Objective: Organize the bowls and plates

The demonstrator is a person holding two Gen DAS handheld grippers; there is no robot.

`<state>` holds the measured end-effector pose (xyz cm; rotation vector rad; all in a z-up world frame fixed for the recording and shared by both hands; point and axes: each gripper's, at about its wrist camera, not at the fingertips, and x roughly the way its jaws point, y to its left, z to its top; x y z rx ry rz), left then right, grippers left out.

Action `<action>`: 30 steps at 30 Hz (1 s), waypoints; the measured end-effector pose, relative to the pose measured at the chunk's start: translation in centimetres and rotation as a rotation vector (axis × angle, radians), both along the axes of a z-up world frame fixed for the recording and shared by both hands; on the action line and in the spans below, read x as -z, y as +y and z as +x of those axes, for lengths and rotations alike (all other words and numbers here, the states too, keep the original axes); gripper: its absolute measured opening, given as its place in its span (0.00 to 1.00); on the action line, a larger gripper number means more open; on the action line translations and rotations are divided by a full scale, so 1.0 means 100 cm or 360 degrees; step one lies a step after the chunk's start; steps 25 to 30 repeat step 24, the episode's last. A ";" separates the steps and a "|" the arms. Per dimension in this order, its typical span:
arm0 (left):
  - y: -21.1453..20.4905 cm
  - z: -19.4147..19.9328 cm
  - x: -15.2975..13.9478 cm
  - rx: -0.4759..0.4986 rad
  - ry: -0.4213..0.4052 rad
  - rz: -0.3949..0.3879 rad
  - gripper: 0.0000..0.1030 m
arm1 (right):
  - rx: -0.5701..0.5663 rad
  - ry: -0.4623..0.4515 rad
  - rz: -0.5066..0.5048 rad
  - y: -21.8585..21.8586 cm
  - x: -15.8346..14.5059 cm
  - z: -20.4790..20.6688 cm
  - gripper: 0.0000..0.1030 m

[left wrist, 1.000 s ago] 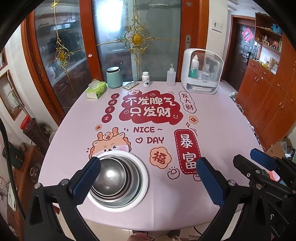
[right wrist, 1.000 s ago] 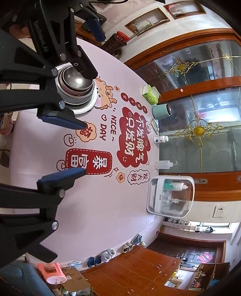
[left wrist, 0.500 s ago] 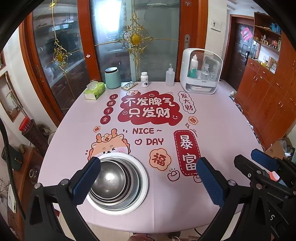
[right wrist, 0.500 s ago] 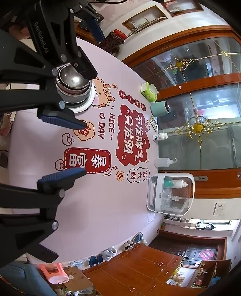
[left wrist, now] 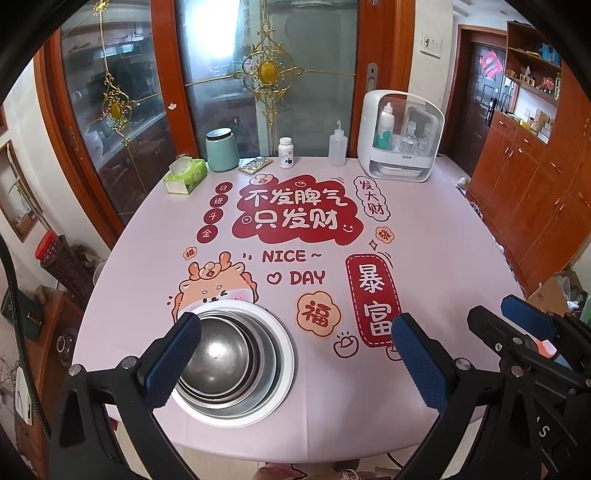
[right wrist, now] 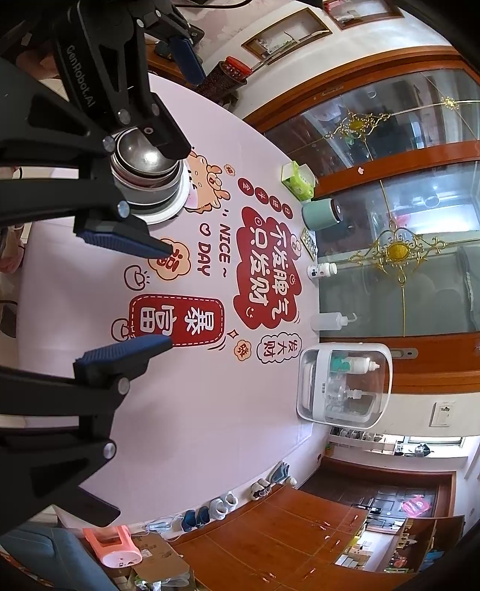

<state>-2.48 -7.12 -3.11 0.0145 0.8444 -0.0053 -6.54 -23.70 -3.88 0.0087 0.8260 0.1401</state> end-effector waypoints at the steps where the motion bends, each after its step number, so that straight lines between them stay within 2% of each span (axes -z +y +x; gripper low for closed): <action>1: 0.000 0.000 0.000 0.0000 0.0000 0.0000 0.99 | 0.0002 0.0002 0.0000 0.000 0.000 0.000 0.42; 30: 0.004 0.004 0.003 0.0022 0.0029 0.0005 0.99 | 0.0031 0.0026 -0.0004 0.003 0.004 0.004 0.42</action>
